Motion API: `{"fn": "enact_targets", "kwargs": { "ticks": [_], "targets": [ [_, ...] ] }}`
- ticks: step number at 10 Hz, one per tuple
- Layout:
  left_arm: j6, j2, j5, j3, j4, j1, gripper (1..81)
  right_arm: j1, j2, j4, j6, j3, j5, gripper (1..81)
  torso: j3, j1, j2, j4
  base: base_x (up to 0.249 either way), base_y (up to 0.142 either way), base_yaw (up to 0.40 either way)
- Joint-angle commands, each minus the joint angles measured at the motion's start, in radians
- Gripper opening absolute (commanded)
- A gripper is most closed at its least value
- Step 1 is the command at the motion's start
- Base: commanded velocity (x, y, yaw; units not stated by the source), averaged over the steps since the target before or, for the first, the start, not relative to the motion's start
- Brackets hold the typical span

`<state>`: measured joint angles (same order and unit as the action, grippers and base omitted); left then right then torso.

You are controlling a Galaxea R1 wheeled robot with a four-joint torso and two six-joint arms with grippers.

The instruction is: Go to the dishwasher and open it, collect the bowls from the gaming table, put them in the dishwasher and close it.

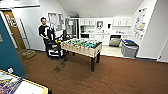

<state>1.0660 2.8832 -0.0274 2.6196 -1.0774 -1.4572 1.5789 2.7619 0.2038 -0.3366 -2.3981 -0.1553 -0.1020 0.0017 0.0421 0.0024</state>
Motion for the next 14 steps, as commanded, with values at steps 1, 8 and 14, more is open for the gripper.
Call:
{"fn": "enact_targets", "kwargs": {
  "ticks": [1, 8, 14],
  "targets": [
    [-0.008, -0.016, -0.046, 0.004, -0.01, 0.045, 1.0, -0.036, -0.02, 0.016, 0.004, 0.004, 0.053, 1.0, 0.0, 0.0, 0.0, 0.0, 0.0, 0.0, -0.387],
    [-0.008, -0.017, -0.045, 0.004, -0.012, 0.045, 1.0, -0.036, -0.02, 0.017, 0.004, 0.004, 0.054, 1.0, 0.0, 0.0, 0.0, 0.0, 0.0, 0.0, -0.332],
    [-0.008, -0.028, -0.042, 0.001, 0.001, 0.045, 1.0, -0.044, -0.019, 0.017, 0.004, 0.004, 0.053, 1.0, 0.0, 0.0, 0.0, 0.0, 0.0, 0.0, -0.019]
  ]
}}
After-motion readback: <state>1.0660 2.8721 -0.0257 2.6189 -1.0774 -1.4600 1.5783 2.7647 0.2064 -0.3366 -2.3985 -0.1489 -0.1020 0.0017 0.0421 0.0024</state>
